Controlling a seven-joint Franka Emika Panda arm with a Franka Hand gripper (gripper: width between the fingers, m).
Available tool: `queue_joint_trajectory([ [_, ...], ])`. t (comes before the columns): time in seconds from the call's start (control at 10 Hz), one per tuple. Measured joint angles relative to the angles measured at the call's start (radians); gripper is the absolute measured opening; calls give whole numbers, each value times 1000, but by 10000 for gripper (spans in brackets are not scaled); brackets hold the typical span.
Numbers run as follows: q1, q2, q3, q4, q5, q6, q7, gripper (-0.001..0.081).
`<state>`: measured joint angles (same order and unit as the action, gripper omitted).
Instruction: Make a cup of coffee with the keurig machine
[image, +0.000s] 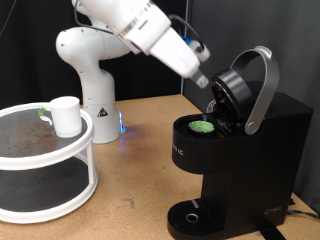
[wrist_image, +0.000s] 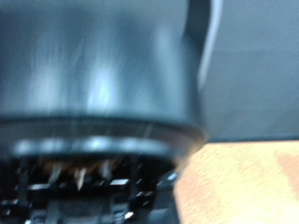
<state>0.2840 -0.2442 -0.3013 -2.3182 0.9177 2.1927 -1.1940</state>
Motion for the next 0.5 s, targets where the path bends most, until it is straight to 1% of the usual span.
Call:
queue_joint_trajectory([
  [0.2, -2, -44, -22, 21, 6, -42, 18, 802],
  [0.4, -5, -79, -46, 53, 6, -86, 39, 802],
  [0.5, -6, -92, -55, 59, 6, -108, 49, 802],
])
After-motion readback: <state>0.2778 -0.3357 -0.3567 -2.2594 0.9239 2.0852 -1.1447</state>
